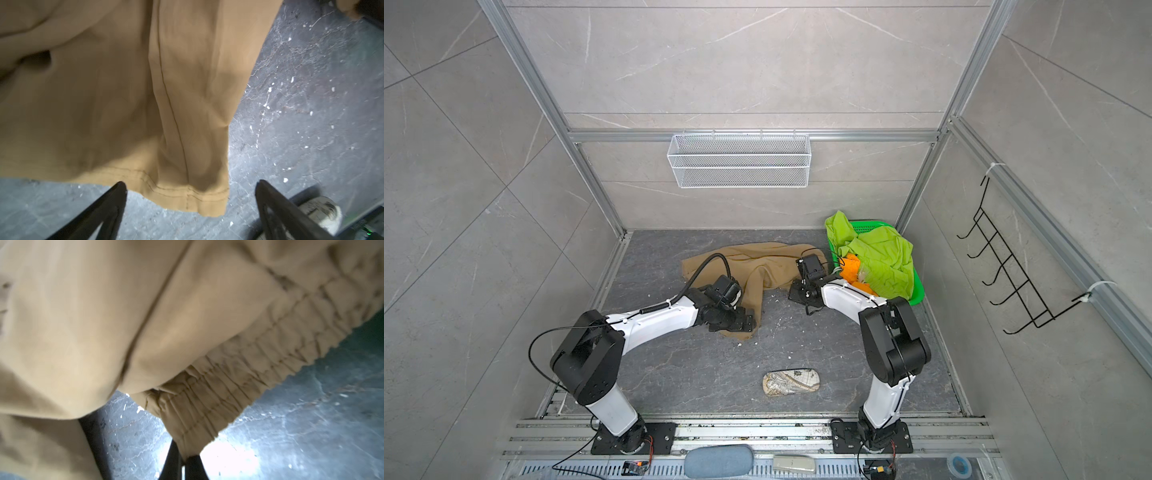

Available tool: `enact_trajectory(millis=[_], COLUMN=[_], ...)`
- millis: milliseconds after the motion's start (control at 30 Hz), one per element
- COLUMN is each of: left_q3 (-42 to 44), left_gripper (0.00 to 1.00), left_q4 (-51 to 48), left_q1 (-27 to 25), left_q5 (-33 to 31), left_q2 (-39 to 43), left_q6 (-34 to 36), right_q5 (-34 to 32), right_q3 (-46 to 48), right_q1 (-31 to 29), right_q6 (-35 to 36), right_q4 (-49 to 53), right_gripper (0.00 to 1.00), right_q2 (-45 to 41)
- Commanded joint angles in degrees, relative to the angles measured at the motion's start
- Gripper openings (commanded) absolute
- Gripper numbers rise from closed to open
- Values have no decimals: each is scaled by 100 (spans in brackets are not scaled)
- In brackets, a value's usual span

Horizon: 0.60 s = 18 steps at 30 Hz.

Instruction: Fold and stack the shorts

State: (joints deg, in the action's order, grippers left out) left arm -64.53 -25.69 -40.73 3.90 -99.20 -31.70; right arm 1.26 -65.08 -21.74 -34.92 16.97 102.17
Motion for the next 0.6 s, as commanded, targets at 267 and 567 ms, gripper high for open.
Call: enact_trajectory(millis=[267, 567], left_q3=[-343, -887], left_gripper=[51, 0], left_q4=[-21, -605], left_q1=[-81, -35], left_q5=[-187, -324], left_q2=[-458, -471], left_q6=[283, 522], right_q5=[-166, -129], right_q3=[199, 218], right_q1=[42, 142], right_q6=[183, 257], right_q4=[229, 292], right_gripper=[5, 0], right_q2=[-235, -430])
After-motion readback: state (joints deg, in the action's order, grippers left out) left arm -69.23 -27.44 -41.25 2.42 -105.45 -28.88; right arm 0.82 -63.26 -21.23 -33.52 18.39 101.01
